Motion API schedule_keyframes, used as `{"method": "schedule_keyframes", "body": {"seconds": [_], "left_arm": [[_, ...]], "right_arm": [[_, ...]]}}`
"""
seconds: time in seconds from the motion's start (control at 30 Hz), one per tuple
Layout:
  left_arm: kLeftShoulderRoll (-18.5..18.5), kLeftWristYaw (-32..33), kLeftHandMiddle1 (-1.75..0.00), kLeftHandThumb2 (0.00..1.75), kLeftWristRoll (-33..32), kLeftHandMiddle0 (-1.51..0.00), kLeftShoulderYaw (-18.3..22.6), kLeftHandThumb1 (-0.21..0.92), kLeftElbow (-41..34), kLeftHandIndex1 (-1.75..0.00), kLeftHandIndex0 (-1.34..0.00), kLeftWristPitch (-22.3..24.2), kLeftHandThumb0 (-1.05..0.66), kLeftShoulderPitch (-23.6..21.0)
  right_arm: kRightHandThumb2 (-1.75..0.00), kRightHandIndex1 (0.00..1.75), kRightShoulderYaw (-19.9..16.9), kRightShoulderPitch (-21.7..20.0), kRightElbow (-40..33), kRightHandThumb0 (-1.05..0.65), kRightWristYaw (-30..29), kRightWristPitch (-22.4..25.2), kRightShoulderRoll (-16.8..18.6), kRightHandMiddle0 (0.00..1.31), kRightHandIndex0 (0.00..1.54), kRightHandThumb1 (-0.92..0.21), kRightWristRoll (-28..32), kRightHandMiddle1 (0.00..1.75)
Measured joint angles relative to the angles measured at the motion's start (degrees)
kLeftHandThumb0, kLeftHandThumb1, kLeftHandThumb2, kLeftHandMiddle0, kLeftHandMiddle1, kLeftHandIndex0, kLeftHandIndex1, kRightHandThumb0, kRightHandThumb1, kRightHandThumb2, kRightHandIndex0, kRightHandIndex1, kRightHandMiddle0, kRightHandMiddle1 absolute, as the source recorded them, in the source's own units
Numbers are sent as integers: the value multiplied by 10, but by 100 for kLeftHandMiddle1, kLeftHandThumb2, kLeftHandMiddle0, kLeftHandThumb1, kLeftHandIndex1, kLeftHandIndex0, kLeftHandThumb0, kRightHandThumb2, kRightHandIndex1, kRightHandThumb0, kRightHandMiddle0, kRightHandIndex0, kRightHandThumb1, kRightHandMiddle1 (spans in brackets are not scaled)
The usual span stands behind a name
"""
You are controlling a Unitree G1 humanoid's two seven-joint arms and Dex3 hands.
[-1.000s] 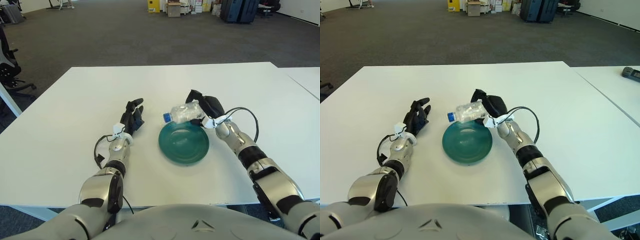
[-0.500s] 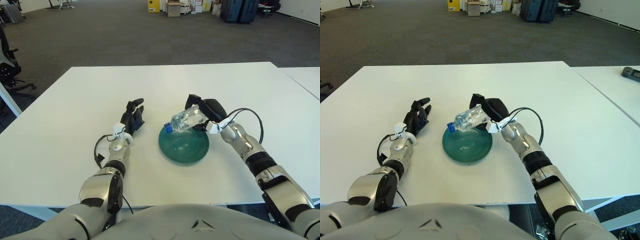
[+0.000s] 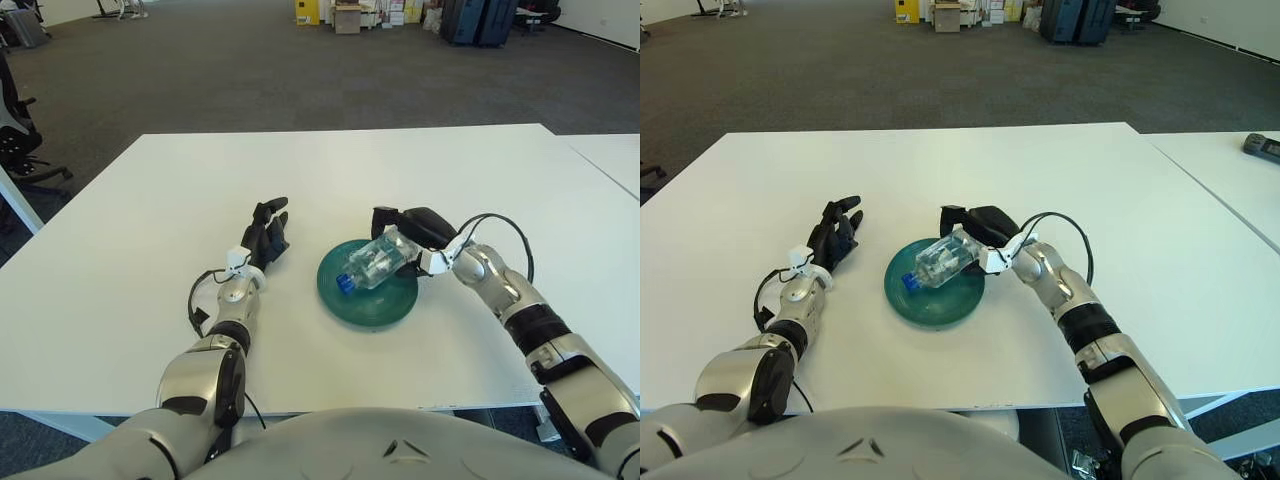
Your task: Put the bottle into the plate.
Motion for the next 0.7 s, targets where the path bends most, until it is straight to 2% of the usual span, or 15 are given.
{"method": "schedule_keyframes", "body": {"seconds": [0.03, 0.07, 0.1, 0.17, 0.2, 0.27, 0.37, 0.47, 0.7], "left_arm": [[0, 2, -1, 93, 2, -38, -1, 92, 0, -103, 0, 0, -91, 0], [0, 4, -1, 93, 4, -38, -2, 92, 0, -103, 0, 0, -91, 0], [0, 6, -1, 93, 5, -38, -3, 92, 0, -103, 0, 0, -91, 1], [0, 10, -1, 94, 8, -39, -5, 92, 0, -104, -1, 1, -90, 1], [0, 11, -1, 94, 8, -39, -5, 92, 0, -104, -1, 1, -90, 1], [0, 13, -1, 93, 8, -39, -5, 92, 0, -104, -1, 2, -89, 1], [0, 13, -1, 93, 9, -39, -6, 92, 0, -105, -3, 5, -89, 1], [0, 15, -1, 92, 9, -39, -6, 92, 0, -106, -3, 6, -89, 1], [0, 19, -1, 91, 12, -39, -11, 92, 0, -105, -2, 7, -90, 1]], "right_arm": [[-39, 110, 2, -4, 6, -88, -2, -8, -2, 3, 5, -85, -3, 107], [-37, 95, 3, -10, 15, -92, -7, -17, -4, 2, 3, -88, -6, 100], [-38, 84, 4, -15, 21, -95, -10, -24, -5, 2, 2, -89, -9, 94], [-43, 48, 7, -29, 37, -101, -16, -42, -8, 1, 1, -91, -15, 72], [-44, 41, 8, -36, 45, -102, -17, -49, -8, 0, 1, -91, -16, 67], [-51, 17, 9, -46, 56, -103, -15, -60, -8, 0, 0, -92, -15, 45], [-56, 5, 10, -58, 72, -104, -4, -74, -8, 0, 0, -92, -8, 29], [-60, 2, 9, -62, 82, -105, 12, -83, -8, 0, 0, -92, 9, 13], [-61, 0, 8, -62, 97, -105, 47, -97, -7, 0, 0, -92, 49, 1]]}}
